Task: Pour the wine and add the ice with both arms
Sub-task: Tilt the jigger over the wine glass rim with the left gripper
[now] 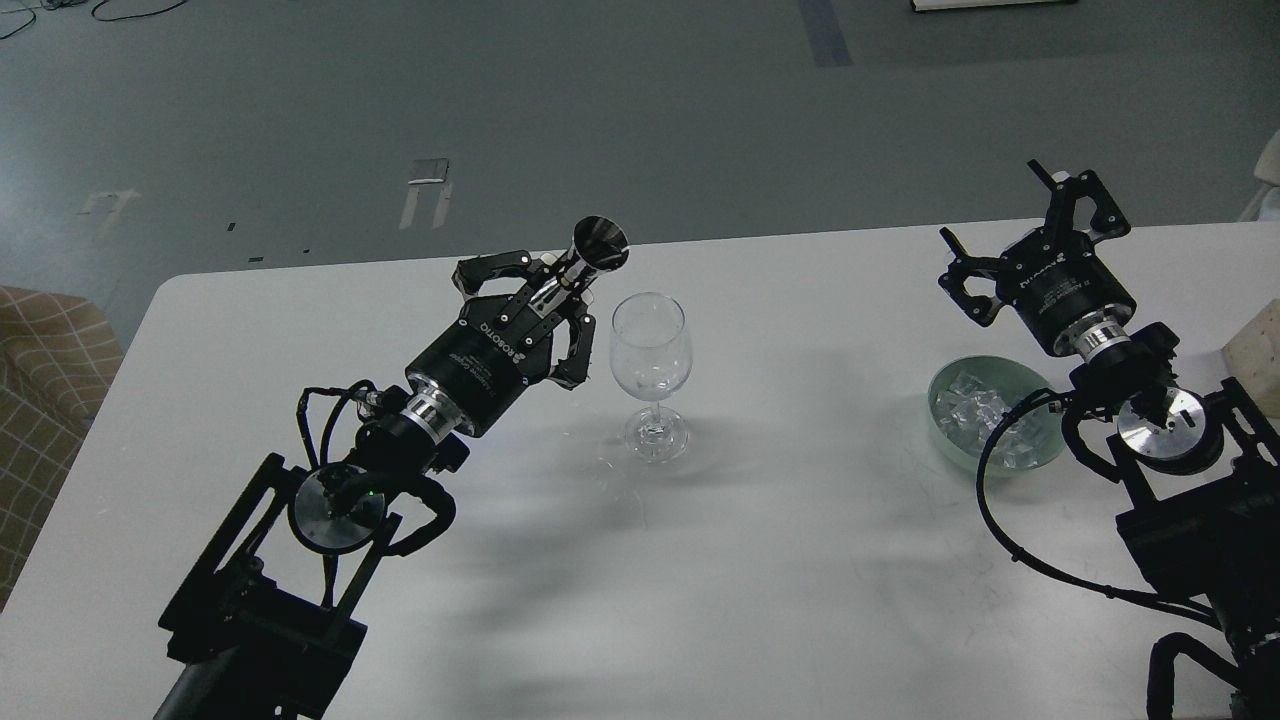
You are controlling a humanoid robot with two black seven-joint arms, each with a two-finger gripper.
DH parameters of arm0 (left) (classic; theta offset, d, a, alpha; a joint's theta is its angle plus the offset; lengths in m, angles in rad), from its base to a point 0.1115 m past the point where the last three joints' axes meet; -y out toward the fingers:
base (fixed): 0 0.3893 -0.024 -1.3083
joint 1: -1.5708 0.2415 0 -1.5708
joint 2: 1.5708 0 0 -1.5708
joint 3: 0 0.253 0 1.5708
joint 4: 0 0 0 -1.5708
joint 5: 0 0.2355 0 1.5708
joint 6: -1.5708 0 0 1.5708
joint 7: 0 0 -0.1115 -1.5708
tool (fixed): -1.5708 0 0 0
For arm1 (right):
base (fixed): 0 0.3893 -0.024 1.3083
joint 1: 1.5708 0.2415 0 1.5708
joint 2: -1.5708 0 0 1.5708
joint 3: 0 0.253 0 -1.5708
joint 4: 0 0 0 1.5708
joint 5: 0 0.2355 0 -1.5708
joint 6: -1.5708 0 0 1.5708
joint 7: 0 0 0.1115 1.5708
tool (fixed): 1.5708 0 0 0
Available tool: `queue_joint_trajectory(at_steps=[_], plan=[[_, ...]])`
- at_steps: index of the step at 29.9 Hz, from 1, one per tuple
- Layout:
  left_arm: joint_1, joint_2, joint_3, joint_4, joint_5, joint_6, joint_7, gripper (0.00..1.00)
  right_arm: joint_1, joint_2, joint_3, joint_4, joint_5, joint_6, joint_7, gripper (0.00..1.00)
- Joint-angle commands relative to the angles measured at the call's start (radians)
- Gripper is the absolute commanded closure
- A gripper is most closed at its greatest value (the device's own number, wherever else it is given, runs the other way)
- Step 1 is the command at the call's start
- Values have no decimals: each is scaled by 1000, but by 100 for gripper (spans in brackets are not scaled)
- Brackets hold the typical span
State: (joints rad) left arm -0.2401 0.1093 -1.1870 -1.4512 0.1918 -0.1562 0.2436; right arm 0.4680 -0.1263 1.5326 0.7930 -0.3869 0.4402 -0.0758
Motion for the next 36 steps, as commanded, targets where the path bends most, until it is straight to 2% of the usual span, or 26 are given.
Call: queue_joint_trajectory(at_steps=[1,8,27,36], plan=[[-13,23,4,0,3,0,28,77,0,1,0,0,2,0,1,0],[-28,10,12,-8,77,0,52,77,0,1,0,0,2,8,1,0],[-84,72,37,25,117,-8,71,77,-2,-1,6,-17,5,28,1,0],[-113,81,37,17,196,-19,121,77,-2,1,9,-14,5,28,1,0]])
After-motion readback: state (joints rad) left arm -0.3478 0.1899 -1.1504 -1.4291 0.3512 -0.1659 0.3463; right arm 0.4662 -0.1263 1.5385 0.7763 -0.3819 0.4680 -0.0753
